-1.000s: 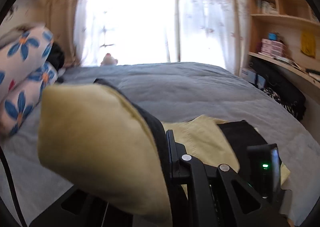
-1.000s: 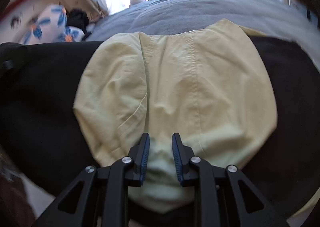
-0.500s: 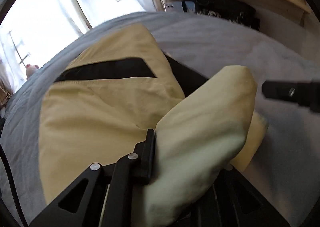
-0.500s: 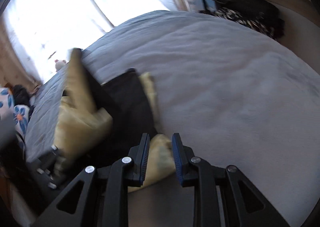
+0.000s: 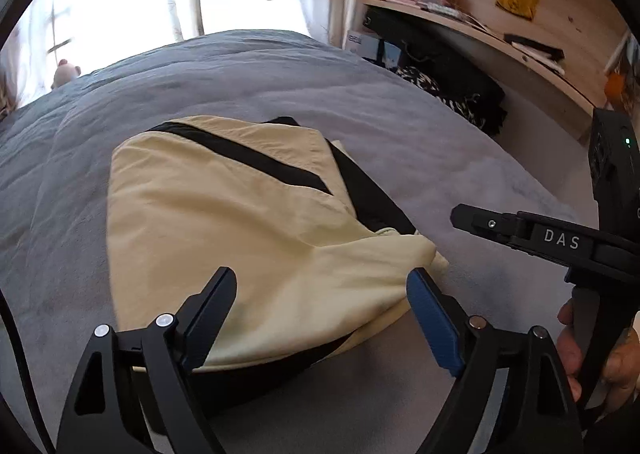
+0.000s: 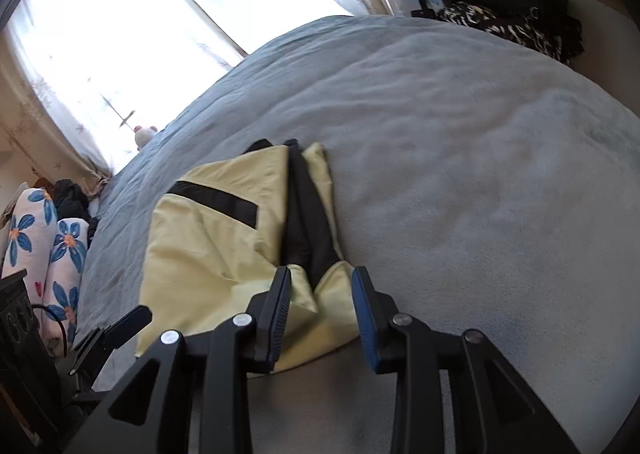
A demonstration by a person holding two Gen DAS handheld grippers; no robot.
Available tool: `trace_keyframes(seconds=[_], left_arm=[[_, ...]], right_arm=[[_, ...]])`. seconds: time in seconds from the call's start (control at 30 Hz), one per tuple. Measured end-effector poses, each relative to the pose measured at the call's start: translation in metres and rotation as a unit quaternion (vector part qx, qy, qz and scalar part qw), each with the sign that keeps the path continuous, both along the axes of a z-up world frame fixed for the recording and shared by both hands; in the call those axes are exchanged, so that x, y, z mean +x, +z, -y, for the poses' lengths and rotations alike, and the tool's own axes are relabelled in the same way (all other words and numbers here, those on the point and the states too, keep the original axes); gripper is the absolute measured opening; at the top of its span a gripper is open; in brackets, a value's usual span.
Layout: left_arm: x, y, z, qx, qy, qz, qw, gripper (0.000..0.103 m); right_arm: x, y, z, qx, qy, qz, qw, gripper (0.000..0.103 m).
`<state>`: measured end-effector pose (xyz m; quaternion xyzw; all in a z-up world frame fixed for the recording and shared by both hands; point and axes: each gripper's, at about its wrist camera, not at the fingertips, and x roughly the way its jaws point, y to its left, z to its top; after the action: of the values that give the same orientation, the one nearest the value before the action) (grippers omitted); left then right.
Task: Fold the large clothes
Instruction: 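Press the folded bundle flat with both open tools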
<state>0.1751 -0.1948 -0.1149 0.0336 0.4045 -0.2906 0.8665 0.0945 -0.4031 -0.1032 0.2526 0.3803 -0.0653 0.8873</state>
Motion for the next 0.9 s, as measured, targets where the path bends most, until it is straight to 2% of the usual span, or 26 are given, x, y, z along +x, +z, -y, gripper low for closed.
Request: trace_keyframes(seconds=[0.13,0.17,0.2,0.27,0.33,0.4,0.57,0.73,0.77,0.8,0.87,0.9], left_arm=[[0.008,0.003,-0.046,0.002,0.070,-0.007,0.9975,0.087],[0.013,0.001,-0.054,0.008,0.085,-0.011,0.9963,0.087],[0.021,-0.003,-0.063,0.017,0.102,-0.018,0.9945,0.087],[0.030,-0.013,-0.079,0.024,0.119,-0.036,0.9919,0.087],[0.039,-0.027,-0.086,0.027,0.129,-0.054,0.9899,0.087],[0.046,-0.039,-0.094,0.025,0.132,-0.068,0.9887,0.087],[0.060,-0.064,-0.098,0.022,0.127,-0.090,0.9876,0.087],[0.067,-0.072,-0.102,-0.008,0.128,-0.107,0.9859,0.087],[0.068,-0.073,-0.102,-0.010,0.129,-0.108,0.9858,0.087],[0.069,-0.072,-0.100,-0.010,0.128,-0.107,0.9859,0.087],[0.071,-0.071,-0.098,-0.007,0.128,-0.103,0.9864,0.087],[0.070,-0.068,-0.096,-0.004,0.126,-0.101,0.9869,0.087]], right_arm=[[0.019,0.010,-0.008,0.032,0.052,-0.012,0.998,0.034],[0.025,0.011,-0.010,0.039,0.066,-0.019,0.997,0.038],[0.034,0.009,-0.012,0.042,0.080,-0.028,0.995,0.042],[0.053,0.001,-0.013,0.042,0.098,-0.052,0.993,0.043],[0.070,-0.011,-0.013,0.042,0.113,-0.077,0.990,0.043],[0.088,-0.030,-0.009,0.070,0.126,-0.100,0.985,0.043],[0.113,-0.052,-0.007,0.094,0.144,-0.111,0.979,0.043],[0.129,-0.063,-0.022,0.065,0.166,-0.124,0.976,0.043],[0.129,-0.062,-0.027,0.057,0.176,-0.123,0.975,0.042],[0.129,-0.062,-0.034,0.050,0.187,-0.124,0.973,0.030],[0.127,-0.056,-0.043,0.001,0.187,-0.124,0.975,0.005],[0.124,-0.049,-0.042,-0.007,0.185,-0.116,0.976,0.003]])
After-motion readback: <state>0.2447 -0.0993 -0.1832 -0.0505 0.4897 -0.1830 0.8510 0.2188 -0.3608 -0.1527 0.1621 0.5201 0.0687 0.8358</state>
